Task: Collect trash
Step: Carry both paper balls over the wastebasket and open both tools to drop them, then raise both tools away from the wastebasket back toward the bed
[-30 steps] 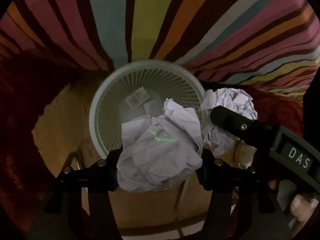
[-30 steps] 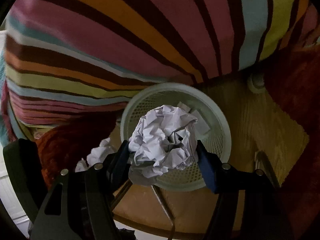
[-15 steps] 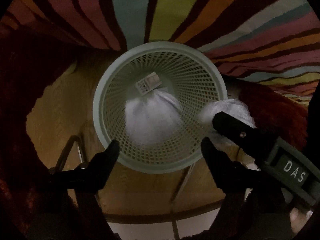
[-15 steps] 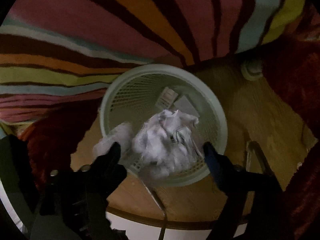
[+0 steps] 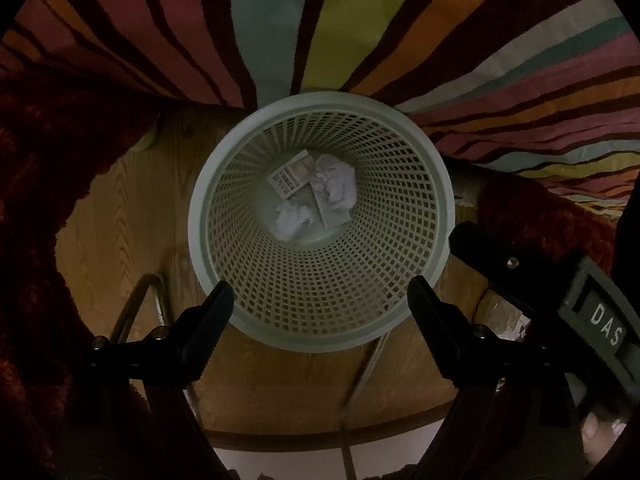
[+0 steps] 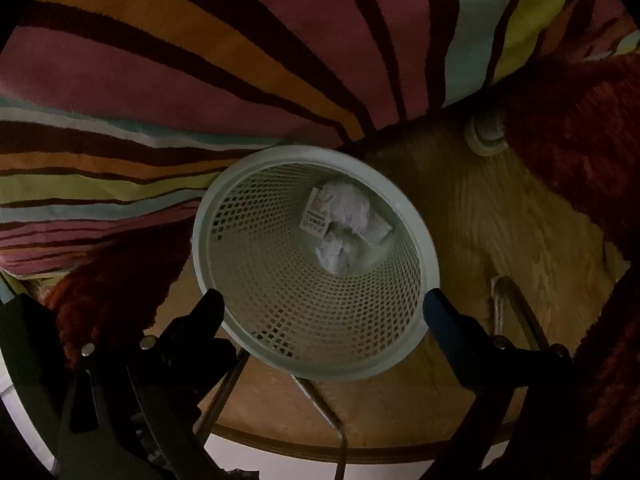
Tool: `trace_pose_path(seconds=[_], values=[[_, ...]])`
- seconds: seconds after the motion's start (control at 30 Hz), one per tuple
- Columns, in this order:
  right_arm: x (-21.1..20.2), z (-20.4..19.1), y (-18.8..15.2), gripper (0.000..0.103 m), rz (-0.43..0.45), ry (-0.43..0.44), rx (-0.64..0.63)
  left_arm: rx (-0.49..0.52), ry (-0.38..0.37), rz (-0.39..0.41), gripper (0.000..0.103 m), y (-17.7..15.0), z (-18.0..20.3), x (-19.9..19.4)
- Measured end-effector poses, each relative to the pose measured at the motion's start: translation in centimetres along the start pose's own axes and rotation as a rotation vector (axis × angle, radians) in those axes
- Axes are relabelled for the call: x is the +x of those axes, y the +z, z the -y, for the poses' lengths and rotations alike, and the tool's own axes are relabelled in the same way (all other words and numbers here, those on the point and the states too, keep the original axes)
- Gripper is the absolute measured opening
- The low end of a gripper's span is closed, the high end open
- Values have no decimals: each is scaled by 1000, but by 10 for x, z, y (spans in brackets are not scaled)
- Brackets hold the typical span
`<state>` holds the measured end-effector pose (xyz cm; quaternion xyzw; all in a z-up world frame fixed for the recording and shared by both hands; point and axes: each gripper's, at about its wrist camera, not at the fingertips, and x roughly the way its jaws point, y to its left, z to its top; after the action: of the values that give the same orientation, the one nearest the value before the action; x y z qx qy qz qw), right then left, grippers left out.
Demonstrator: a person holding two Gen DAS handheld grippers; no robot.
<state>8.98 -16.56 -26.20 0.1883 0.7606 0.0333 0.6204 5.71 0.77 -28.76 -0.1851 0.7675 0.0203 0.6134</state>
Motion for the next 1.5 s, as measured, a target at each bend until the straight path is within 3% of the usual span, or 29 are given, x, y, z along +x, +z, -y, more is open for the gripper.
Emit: trace_pose_path(seconds=[0.63,0.93,1.3,1.4,1.5], values=[[-19,20,-3,95,61,44,86,-34,-25,55,86,-4,-9,-16],[-41,8,-13,95,135,52,30,-18,-57,132,86,-10,-9,-37],[-101,-15,-27,95,375,37,-142,70,-30,358,86,-19,0,-88],[-127,-21,-32,95,495,32,-203,110,-21,450,86,-24,3,-109],[-160,-32,-42,95,697,-25,-296,166,5,556,86,-28,10,-132]])
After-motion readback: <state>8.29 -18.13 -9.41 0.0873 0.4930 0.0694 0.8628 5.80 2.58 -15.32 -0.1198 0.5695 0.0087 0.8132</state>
